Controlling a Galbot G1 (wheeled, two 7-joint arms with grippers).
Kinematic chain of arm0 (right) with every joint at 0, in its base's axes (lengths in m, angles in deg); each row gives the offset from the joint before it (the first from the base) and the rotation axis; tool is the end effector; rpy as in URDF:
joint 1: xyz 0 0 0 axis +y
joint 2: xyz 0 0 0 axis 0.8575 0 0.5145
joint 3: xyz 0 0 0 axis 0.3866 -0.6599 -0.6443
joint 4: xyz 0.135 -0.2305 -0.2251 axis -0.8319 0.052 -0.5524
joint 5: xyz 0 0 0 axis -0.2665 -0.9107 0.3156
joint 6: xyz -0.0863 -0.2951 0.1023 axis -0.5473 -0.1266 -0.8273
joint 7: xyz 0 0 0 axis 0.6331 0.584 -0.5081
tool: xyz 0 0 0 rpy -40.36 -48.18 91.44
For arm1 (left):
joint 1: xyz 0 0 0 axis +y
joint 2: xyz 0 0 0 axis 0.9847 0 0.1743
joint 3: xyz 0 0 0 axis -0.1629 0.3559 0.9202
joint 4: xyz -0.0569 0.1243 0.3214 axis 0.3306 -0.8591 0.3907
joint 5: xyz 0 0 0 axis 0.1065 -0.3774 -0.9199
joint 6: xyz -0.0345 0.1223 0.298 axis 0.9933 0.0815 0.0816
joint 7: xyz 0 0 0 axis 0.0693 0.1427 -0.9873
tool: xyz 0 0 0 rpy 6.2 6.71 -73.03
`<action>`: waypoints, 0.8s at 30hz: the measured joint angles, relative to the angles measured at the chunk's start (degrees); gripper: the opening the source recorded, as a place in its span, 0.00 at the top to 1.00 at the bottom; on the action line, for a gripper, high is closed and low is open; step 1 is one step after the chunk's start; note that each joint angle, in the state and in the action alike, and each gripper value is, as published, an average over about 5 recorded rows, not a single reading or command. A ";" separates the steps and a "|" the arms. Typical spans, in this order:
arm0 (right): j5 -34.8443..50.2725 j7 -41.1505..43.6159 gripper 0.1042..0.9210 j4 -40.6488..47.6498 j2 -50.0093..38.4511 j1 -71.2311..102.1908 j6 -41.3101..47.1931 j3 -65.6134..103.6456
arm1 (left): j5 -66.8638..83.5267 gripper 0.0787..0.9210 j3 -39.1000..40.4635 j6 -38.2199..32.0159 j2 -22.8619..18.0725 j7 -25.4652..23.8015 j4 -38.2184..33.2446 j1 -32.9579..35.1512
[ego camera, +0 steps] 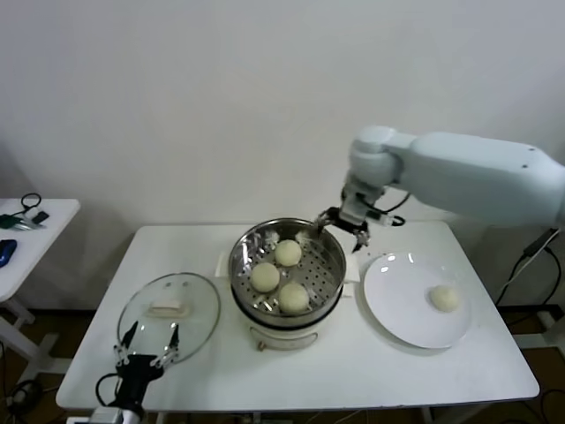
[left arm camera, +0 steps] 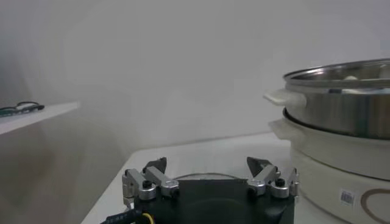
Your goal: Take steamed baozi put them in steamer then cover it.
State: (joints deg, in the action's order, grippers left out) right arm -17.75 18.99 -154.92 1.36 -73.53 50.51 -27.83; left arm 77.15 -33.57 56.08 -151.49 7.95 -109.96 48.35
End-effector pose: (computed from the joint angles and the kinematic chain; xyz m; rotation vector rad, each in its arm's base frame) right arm 0.5075 -0.0279 -0.0029 1.7127 -0.9037 2.0092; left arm 0.0984 0.0825 -0.3471 0.0415 -2.9470 -0.1996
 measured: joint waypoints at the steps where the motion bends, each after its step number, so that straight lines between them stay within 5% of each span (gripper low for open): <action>1: 0.74 -0.17 0.12 0.22 -1.55 0.01 1.58 -0.24 | -0.08 0.12 0.04 0.03 0.00 0.00 -0.07 0.00; 13: -1.39 1.34 0.12 6.22 -16.39 15.34 11.17 10.21 | -0.64 0.12 0.02 0.61 -0.36 0.18 -0.97 0.12; 24: -11.30 2.55 0.12 17.08 -17.80 34.88 10.31 27.76 | -1.81 0.12 0.94 1.54 -2.04 0.60 -1.75 -0.08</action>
State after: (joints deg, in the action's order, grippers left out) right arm -29.05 21.54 -137.84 -16.44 -38.65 60.82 -0.07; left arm 75.34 -32.63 57.63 -153.53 8.55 -111.71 48.27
